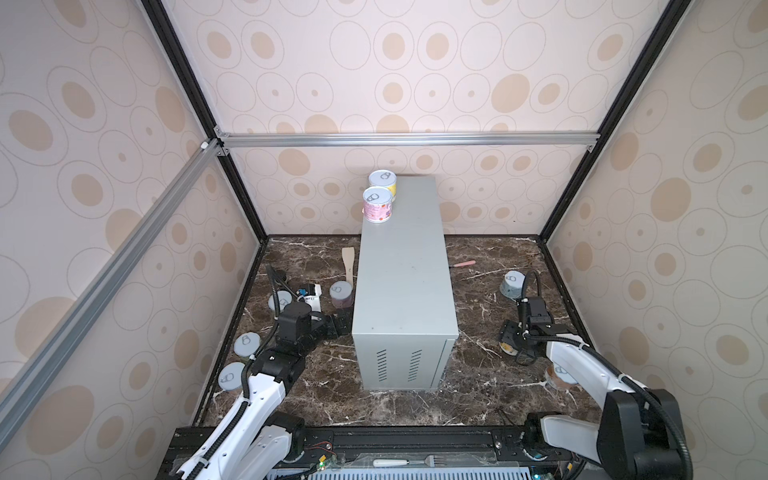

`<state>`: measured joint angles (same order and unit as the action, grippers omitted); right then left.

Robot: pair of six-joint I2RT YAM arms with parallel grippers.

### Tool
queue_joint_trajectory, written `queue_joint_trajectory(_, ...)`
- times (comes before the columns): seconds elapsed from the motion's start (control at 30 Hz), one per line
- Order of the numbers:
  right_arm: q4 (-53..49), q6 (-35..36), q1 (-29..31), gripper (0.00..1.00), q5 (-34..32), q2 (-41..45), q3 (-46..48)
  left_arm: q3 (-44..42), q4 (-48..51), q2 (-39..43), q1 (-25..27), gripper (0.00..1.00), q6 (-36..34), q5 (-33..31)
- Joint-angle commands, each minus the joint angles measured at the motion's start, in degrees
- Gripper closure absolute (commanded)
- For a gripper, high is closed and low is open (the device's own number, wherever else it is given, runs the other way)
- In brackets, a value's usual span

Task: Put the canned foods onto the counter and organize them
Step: 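Close the right gripper on the yellow-labelled can and lift it, then carry the yellow can with the right gripper over the cabinet top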

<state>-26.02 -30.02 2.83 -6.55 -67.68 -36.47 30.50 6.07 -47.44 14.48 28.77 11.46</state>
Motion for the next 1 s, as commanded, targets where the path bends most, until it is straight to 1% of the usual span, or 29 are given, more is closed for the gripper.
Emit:
queue_joint_trajectory(0.0,-3.1,3.2,0.5,0.45,4.7,4.9,-3.9,1.3,0.5,1.3,-0.5,0.01,-0.8,0.3)
queue_joint_trajectory(0.23,-10.1,6.3,0.7,0.46,12.3,12.6,-10.0,5.4,5.3,3.8,-0.4,0.01,-2.3,-0.4)
queue_joint_trajectory(0.5,-19.6,9.9,1.6,0.47,17.3,15.0,-23.2,11.2,10.6,4.8,-0.5,0.01,-5.1,-1.6)
queue_joint_trajectory(0.63,-20.8,10.2,2.3,0.48,20.3,14.6,-28.7,14.2,12.3,4.0,-0.5,0.01,-6.7,-2.3)
queue_joint_trajectory(0.7,-21.5,10.7,2.9,0.52,21.6,13.7,-32.2,15.8,12.9,3.0,-0.5,0.01,-7.4,-2.7)
queue_joint_trajectory(0.73,-22.0,11.0,3.2,0.53,21.8,13.3,-33.9,16.5,13.2,2.5,-0.4,0.01,-7.8,-2.9)
queue_joint_trajectory(0.97,-26.8,14.3,5.0,0.52,22.8,6.8,-47.9,22.6,14.8,-1.1,-0.4,0.01,-10.5,-5.9)
